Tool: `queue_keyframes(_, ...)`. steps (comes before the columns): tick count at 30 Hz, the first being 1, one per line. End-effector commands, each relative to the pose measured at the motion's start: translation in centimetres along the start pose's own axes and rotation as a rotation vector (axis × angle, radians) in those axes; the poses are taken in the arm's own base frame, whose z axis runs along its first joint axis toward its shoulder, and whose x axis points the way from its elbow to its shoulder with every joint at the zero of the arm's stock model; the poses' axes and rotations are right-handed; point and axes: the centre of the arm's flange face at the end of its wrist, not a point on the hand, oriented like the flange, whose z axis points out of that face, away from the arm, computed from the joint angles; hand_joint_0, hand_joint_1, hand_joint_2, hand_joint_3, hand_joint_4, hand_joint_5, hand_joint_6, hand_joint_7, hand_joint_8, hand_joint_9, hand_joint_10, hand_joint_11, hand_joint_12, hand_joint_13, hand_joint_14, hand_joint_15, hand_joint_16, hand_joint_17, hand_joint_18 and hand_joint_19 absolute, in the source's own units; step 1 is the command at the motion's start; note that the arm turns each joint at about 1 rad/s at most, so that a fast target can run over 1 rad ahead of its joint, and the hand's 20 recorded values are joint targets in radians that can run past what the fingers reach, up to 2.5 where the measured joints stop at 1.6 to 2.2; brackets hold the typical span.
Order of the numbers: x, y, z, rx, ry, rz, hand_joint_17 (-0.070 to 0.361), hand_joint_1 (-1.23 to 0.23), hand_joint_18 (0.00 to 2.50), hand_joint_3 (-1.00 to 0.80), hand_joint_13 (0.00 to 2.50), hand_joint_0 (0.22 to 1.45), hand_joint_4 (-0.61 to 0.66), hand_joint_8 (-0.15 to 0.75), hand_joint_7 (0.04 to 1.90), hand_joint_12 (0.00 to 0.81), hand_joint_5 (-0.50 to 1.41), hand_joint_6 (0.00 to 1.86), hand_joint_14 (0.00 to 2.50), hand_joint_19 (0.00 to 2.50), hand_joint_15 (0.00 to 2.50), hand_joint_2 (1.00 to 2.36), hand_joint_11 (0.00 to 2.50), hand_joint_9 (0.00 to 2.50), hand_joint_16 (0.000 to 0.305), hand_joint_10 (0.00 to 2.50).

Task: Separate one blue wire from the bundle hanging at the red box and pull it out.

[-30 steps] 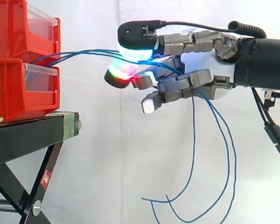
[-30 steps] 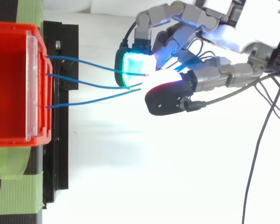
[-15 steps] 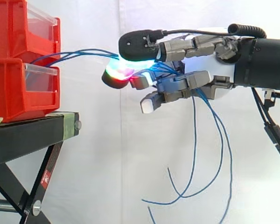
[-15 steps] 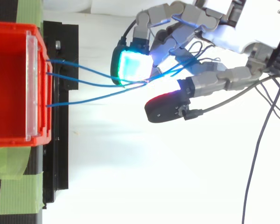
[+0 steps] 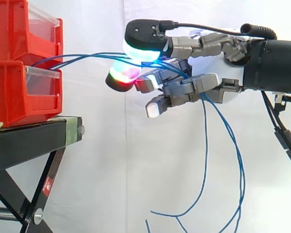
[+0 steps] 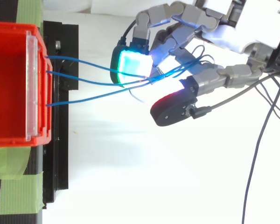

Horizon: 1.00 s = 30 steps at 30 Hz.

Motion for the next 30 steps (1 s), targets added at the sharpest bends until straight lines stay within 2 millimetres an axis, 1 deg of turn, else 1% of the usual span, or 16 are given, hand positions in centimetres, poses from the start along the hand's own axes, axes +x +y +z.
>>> queue_keyframes(1,-0.02,0.00,0.01,0.000,-0.001,0.000,0.125,-0.74,0.77,-0.39,1.15,0.56,0.25,0.338,1.24,0.324,-0.21,0.65,2.50,0.90,0.50,1.01,1.46,0.90,0.055,0.02)
queue_keyframes(5,-0.02,0.00,0.01,0.000,-0.001,0.000,0.122,-0.77,0.78,-0.36,1.15,0.58,0.24,0.331,1.26,0.322,-0.20,0.63,2.50,0.91,0.50,1.01,1.48,0.92,0.054,0.01)
queue_keyframes(8,-0.02,0.01,0.02,-0.002,-0.001,0.001,0.120,-0.77,0.80,-0.32,1.16,0.60,0.24,0.332,1.24,0.313,-0.20,0.64,2.50,0.92,0.51,1.02,1.47,0.95,0.053,0.01)
queue_keyframes(15,-0.02,0.01,0.02,-0.002,-0.001,0.001,0.119,-0.70,0.84,-0.31,1.17,0.60,0.25,0.336,1.26,0.319,-0.18,0.64,2.50,0.92,0.49,1.02,1.46,1.00,0.053,0.01)
queue_keyframes(16,0.06,0.05,0.02,-0.002,0.000,0.001,0.118,-0.65,0.84,-0.31,1.17,0.60,0.25,0.337,1.27,0.321,-0.17,0.63,2.50,0.92,0.51,1.02,1.45,1.01,0.052,0.01)
queue_keyframes(18,-0.02,0.01,0.02,-0.002,-0.001,0.001,0.119,-0.62,0.84,-0.31,1.17,0.60,0.25,0.337,1.28,0.315,-0.17,0.63,2.50,0.93,0.52,1.02,1.45,1.01,0.053,0.01)
queue_keyframes(23,-0.02,0.01,0.02,-0.002,-0.001,0.001,0.118,-0.60,0.84,-0.30,1.17,0.61,0.24,0.337,1.28,0.311,-0.16,0.64,2.50,0.92,0.51,1.02,1.46,1.04,0.052,0.01)
queue_keyframes(28,0.06,0.05,0.02,-0.002,0.000,0.001,0.117,-0.64,0.85,-0.29,1.18,0.62,0.25,0.339,1.28,0.310,-0.16,0.64,2.50,0.92,0.52,1.02,1.47,1.04,0.052,0.01)
queue_keyframes(30,-0.02,0.01,0.02,-0.002,-0.001,0.001,0.118,-0.70,0.85,-0.34,1.18,0.60,0.24,0.337,1.27,0.313,-0.17,0.65,2.50,0.93,0.53,1.02,1.47,1.04,0.053,0.01)
